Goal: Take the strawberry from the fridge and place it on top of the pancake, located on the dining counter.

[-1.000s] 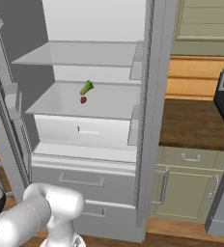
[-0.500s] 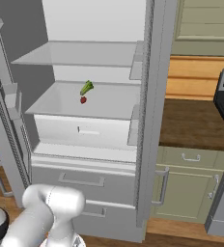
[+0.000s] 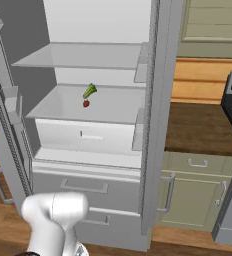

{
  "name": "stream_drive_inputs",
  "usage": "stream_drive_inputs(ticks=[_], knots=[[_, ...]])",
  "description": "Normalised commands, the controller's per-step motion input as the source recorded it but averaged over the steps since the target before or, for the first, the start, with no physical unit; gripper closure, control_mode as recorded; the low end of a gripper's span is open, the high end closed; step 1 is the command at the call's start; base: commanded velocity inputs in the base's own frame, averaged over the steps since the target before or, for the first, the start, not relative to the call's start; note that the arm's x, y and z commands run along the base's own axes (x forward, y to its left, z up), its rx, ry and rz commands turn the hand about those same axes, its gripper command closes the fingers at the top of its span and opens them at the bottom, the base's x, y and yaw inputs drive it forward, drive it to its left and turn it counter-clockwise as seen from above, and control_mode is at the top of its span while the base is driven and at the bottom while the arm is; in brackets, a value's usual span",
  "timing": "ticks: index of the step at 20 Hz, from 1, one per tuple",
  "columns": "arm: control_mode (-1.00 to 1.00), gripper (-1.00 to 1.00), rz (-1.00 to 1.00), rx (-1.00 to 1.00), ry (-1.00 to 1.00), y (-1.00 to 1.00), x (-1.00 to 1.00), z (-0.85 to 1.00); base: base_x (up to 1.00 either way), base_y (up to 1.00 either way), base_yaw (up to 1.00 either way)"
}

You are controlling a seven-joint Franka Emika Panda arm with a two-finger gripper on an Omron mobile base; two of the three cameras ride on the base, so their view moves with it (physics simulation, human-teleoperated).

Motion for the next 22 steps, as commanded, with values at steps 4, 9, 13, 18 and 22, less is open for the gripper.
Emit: stream_drive_inputs(ticks=[4,9,13,18,22], knots=[[-1.0,-1.0,0.28,0.7,0.07,-0.85,-0.07,0.53,0.0,0.0,0.0],[-1.0,-1.0,0.19,0.77,0.1,-0.97,0.0,0.64,0.0,0.0,0.0],[-1.0,-1.0,0.19,0.69,0.11,-0.93,0.04,0.55,0.0,0.0,0.0],[-1.0,-1.0,0.09,0.54,0.17,-0.62,0.5,0.29,0.0,0.0,0.0],[-1.0,-1.0,0.07,0.45,0.12,-0.14,0.7,0.0,0.0,0.0,0.0]])
